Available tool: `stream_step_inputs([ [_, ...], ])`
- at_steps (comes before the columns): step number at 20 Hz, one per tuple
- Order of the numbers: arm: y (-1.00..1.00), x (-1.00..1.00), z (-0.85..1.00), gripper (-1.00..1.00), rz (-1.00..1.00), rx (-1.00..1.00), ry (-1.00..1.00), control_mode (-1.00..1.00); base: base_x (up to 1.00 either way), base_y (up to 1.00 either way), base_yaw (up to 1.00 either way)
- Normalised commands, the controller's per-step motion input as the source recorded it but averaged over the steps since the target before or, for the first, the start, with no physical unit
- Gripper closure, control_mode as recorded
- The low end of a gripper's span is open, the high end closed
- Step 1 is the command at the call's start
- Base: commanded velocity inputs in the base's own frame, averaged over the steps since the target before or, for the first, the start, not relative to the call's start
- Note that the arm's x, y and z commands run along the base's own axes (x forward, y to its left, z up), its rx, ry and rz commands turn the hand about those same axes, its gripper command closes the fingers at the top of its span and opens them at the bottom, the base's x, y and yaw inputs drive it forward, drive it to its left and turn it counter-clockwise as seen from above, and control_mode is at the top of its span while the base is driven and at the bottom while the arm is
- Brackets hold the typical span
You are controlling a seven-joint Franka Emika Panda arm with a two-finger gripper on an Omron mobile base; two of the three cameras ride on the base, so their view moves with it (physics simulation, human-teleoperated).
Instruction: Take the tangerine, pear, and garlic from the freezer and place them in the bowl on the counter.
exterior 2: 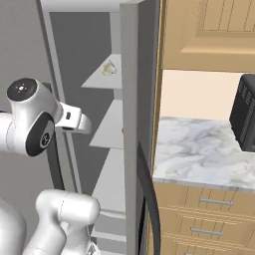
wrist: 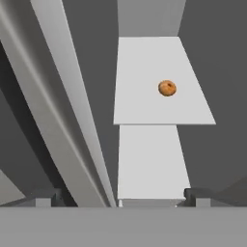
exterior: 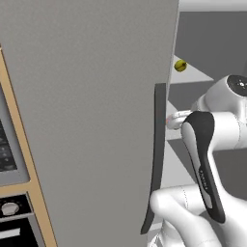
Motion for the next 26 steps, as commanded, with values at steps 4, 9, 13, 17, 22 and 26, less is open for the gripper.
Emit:
stream_step_inputs([
  [4, -0.01, 0.01, 0.51, -1.00, -0.12, 0.00, -0.03, -1.00, 0.00, 0.00, 0.00],
  [9, -0.04, 0.00, 0.31, -1.00, -0.33, 0.10, -0.04, -1.00, 0.00, 0.00, 0.00],
  [13, -0.20, 0.03, 0.30, -1.00, -0.24, 0.26, -0.08, -1.00, 0.00, 0.00, 0.00],
  [17, -0.27, 0.03, 0.34, -1.00, -0.17, 0.22, -0.17, -1.00, 0.00, 0.00, 0.00],
  [22, -0.35, 0.24, 0.34, -1.00, -0.30, 0.09, -0.15, -1.00, 0.00, 0.00, 0.00],
  [26, -0.33, 0.35, 0.33, -1.00, -0.19, 0.14, -0.08, -1.00, 0.00, 0.00, 0.00],
])
